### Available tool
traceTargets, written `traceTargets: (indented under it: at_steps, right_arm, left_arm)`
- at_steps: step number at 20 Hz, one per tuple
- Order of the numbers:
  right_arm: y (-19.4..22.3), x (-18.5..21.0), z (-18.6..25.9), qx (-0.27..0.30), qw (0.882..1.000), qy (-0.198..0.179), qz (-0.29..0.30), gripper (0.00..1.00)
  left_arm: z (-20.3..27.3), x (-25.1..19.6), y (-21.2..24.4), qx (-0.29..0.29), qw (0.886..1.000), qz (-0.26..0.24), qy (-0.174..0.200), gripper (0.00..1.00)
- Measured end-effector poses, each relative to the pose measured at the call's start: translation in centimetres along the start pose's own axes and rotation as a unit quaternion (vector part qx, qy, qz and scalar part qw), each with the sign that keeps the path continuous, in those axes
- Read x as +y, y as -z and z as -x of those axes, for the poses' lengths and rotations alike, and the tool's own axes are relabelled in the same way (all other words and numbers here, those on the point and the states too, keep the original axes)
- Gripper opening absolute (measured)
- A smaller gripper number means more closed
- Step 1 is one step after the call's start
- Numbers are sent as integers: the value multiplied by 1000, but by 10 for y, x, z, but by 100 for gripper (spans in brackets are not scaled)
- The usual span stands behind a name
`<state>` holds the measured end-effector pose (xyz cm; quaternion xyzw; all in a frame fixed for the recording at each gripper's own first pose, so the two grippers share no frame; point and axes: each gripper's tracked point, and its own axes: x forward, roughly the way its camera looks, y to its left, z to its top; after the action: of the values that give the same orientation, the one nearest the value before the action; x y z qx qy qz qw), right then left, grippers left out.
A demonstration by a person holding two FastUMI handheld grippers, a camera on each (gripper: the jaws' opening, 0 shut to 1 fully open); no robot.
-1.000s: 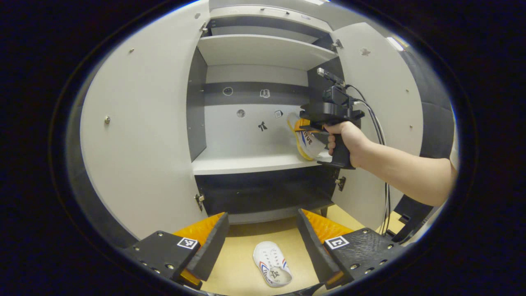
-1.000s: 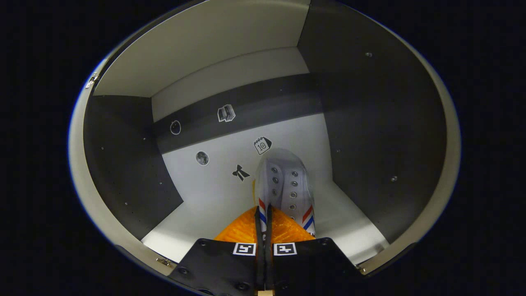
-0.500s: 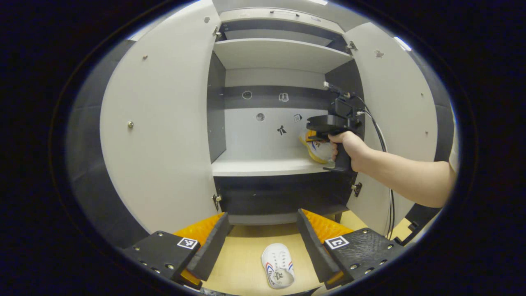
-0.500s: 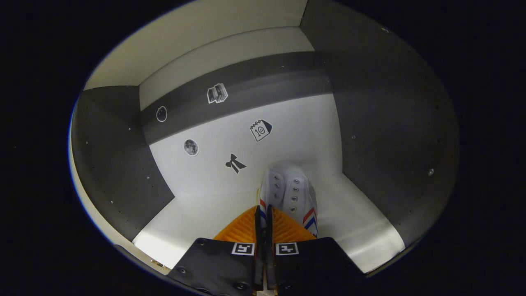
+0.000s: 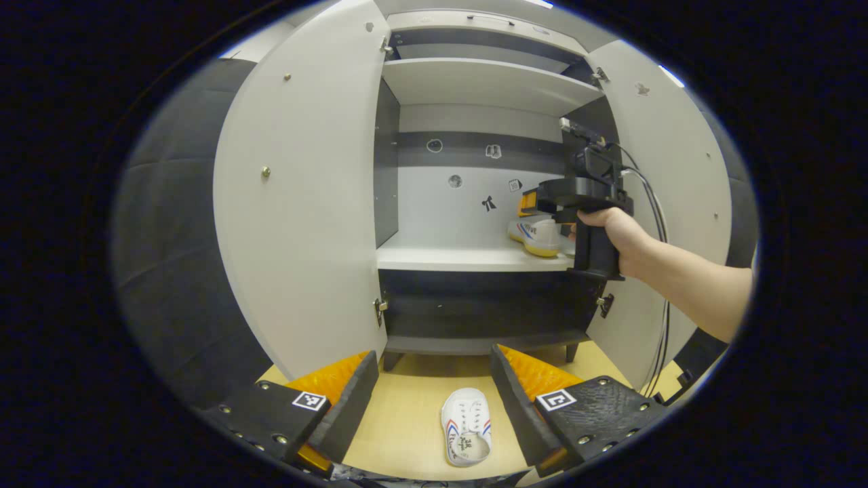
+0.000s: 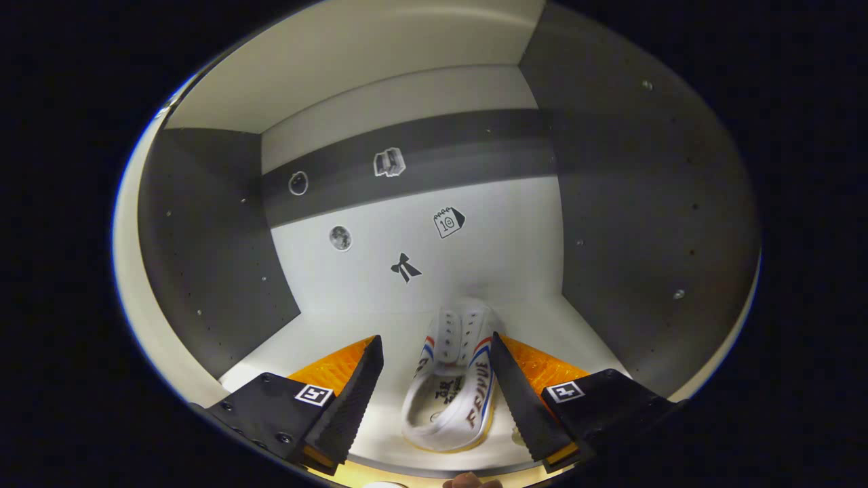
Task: Grab one shoe with the right hand and put it into the shoe cabinet, grab the other shoe with the left hand and put it into the shoe cabinet; then close the right door with the right hand and the left door with the left hand.
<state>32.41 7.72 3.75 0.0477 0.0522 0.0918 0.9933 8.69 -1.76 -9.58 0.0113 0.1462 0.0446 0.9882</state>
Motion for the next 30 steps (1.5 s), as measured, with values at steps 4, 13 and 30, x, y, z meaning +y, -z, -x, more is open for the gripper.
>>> traceTargets:
  at_steps: [4, 13, 30]
  right_arm:
    - [3, 6, 55, -32, 999, -5, 30, 98]
    - [65, -16, 192, -27, 999, 26, 30, 98]
    - [140, -128, 450, 43, 961, 271, 33, 96]
  left_arm:
    - [-8, 1, 25, 18, 1000, -15, 18, 94]
    - [-35, -4, 106, 89, 991, -30, 94, 94]
    - [-113, -38, 286, 286, 942, 18, 174, 91]
